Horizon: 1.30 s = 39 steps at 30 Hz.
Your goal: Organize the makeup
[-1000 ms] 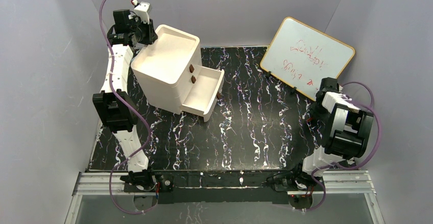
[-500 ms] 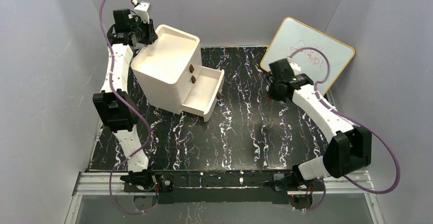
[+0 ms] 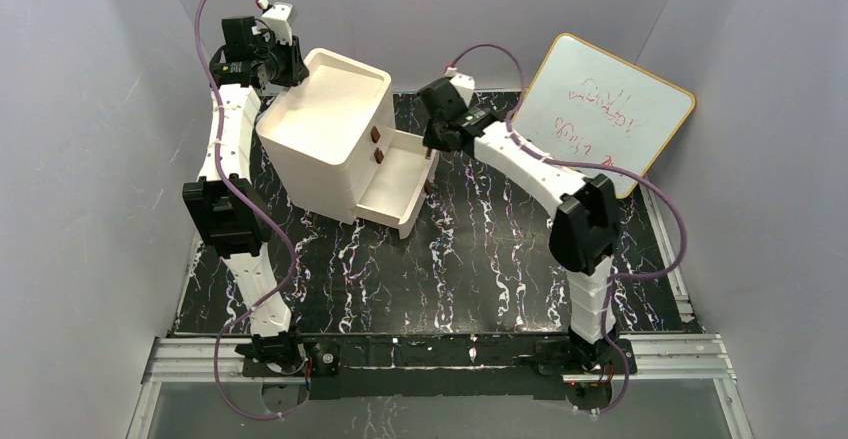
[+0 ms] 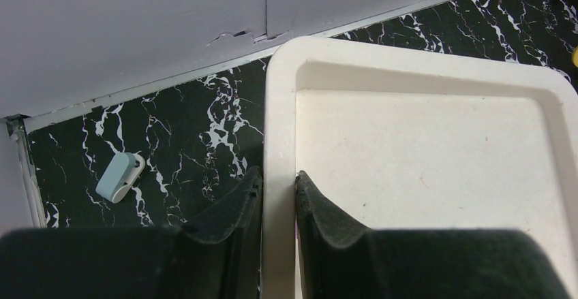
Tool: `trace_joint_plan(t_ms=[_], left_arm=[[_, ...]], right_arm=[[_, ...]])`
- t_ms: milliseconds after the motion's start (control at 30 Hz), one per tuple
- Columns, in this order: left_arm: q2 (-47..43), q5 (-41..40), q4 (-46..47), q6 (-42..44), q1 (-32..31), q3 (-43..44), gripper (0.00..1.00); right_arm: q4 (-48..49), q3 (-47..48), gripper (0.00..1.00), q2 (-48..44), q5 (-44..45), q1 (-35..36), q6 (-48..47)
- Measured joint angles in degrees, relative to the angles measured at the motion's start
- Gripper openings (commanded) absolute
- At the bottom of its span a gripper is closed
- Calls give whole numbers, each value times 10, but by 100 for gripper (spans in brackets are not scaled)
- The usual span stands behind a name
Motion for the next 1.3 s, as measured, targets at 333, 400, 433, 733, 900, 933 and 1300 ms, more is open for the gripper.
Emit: trace_joint_plan(t_ms=[333, 400, 433, 733, 900, 933, 1300], left_arm=[[0, -2, -1, -2, -1, 0, 0], [0, -4, -1, -2, -1, 0, 0], [0, -5, -1, -2, -2, 0, 0], [-2, -14, -1, -2, -4, -2, 0], [-3, -16, -1, -2, -5, -2, 0], [-3, -17, -1, -2, -5, -2, 0], [-3, -17, -1, -2, -5, -2, 0]], right_arm=[[30, 37, 1, 127, -33, 53, 37], [34, 40, 1, 143, -42, 63, 52], [38, 42, 1, 150, -47, 68, 59], [76, 50, 42, 206, -82, 98, 103], [86, 50, 56, 219, -101, 97, 110], [88, 50, 56, 219, -103, 97, 110], [70, 94, 49, 217, -82, 96, 79]])
